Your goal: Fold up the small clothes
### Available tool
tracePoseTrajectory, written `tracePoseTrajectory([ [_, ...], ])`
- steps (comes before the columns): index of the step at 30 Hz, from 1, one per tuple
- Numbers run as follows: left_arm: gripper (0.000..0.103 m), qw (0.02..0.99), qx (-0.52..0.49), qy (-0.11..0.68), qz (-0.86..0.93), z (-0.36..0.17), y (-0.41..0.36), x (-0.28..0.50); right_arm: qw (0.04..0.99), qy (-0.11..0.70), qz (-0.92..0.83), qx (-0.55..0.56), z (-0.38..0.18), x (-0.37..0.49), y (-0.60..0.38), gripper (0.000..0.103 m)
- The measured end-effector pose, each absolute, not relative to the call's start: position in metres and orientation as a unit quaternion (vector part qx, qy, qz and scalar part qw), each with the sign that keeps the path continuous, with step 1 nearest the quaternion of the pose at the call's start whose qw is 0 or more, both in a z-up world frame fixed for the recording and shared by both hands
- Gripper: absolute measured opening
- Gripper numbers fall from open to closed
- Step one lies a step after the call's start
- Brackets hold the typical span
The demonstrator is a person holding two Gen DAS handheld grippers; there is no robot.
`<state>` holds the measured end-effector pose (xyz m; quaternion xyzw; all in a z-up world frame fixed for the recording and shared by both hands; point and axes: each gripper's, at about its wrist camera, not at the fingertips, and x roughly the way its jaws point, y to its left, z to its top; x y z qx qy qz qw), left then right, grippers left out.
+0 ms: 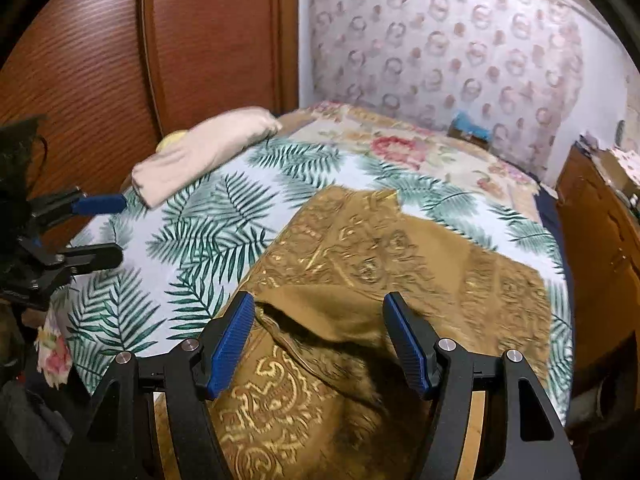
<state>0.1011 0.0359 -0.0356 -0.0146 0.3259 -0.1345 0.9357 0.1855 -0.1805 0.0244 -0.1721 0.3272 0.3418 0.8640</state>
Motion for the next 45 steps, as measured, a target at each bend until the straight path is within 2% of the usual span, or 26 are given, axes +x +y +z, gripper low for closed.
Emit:
tracePoseTrajectory([
  [10,0.08,0.931,-0.009,0.336,-0.142,-0.043,0.031,0.102,0.839,0.362,0.348,-0.208,-0.002,0.213,-0.156,0.069],
  [12,0.08,0.931,-0.009,0.337,-0.142,-0.044,0.031,0.102,0.839,0.367,0.351,-0.198,-0.001,0.218,-0.157,0.057],
  [14,0.08,0.93,-0.009,0.338,-0.143,-0.045,0.031,0.101,0.834,0.374,0.358,-0.19,0.001,0.225,-0.161,0.022],
  [16,0.08,0.93,-0.01,0.339,-0.144,-0.045,0.03,0.101,0.84,0.365,0.353,-0.192,0.005,0.227,-0.165,0.005],
  [27,0.08,0.928,-0.015,0.338,-0.155,-0.045,0.026,0.1,0.908,0.299,0.237,-0.173,0.087,0.291,-0.236,0.003],
  [39,0.08,0.924,-0.009,0.344,-0.169,-0.05,0.011,0.098,0.92,0.341,0.055,-0.186,0.084,0.391,-0.269,0.004],
  [41,0.08,0.923,-0.008,0.344,-0.17,-0.05,0.01,0.097,0.925,0.341,0.028,-0.167,0.088,0.401,-0.272,0.019],
  [43,0.08,0.922,-0.009,0.345,-0.173,-0.051,0.008,0.095,0.929,0.341,0.056,-0.131,0.089,0.398,-0.277,0.024],
  [45,0.08,0.921,-0.008,0.347,-0.175,-0.051,0.006,0.095,0.929,0.34,0.071,-0.125,0.09,0.389,-0.282,0.034],
])
